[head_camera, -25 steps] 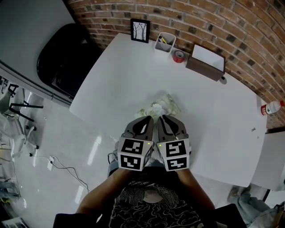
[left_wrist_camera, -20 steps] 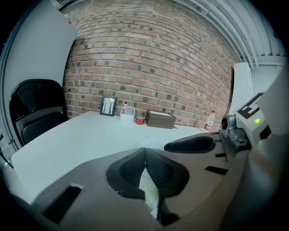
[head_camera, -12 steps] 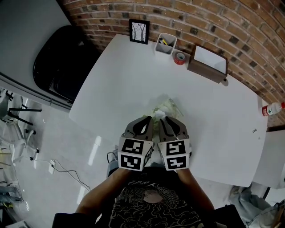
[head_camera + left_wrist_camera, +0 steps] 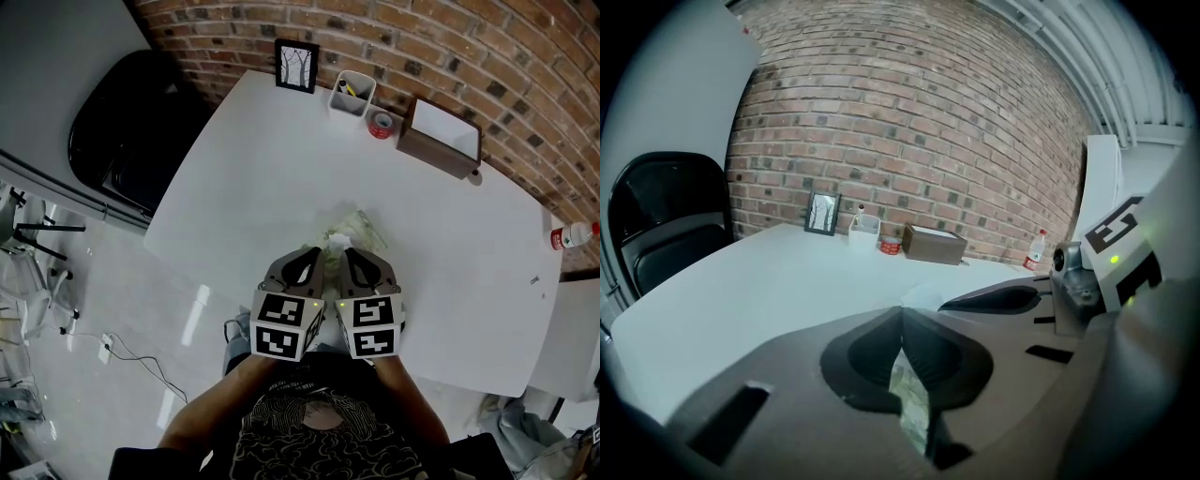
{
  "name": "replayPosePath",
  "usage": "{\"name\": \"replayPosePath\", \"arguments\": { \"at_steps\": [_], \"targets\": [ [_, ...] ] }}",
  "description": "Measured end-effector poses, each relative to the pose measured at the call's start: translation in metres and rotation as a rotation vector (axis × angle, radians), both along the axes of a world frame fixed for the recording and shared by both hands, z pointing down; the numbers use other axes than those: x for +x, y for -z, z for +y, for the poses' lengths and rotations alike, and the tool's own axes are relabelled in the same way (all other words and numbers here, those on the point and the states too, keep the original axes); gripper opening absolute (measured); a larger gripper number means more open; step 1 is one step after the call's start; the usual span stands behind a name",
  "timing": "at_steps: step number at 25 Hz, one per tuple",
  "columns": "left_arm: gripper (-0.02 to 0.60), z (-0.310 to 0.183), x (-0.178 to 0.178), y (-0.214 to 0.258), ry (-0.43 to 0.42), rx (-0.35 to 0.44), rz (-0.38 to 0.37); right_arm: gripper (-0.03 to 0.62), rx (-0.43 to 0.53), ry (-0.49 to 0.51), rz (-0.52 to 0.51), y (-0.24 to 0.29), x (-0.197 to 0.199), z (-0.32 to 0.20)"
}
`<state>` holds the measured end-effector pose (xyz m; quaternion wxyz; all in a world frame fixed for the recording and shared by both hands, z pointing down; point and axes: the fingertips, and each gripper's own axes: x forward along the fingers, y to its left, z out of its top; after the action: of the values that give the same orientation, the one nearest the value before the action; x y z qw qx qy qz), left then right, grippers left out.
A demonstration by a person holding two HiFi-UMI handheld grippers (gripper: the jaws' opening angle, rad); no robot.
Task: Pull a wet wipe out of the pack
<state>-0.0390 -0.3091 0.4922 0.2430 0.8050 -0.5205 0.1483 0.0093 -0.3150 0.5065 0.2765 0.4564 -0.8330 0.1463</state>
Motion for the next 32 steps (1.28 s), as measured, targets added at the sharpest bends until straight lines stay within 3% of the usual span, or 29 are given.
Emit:
{"name": "replayPosePath", "arguments": {
  "at_steps": [32],
  "targets": [
    [0.011, 0.023, 0.015, 0.019, 0.082, 0.044, -0.013, 0.015, 0.071, 0.084, -0.116, 0.044, 0.006, 0.009]
  ]
}}
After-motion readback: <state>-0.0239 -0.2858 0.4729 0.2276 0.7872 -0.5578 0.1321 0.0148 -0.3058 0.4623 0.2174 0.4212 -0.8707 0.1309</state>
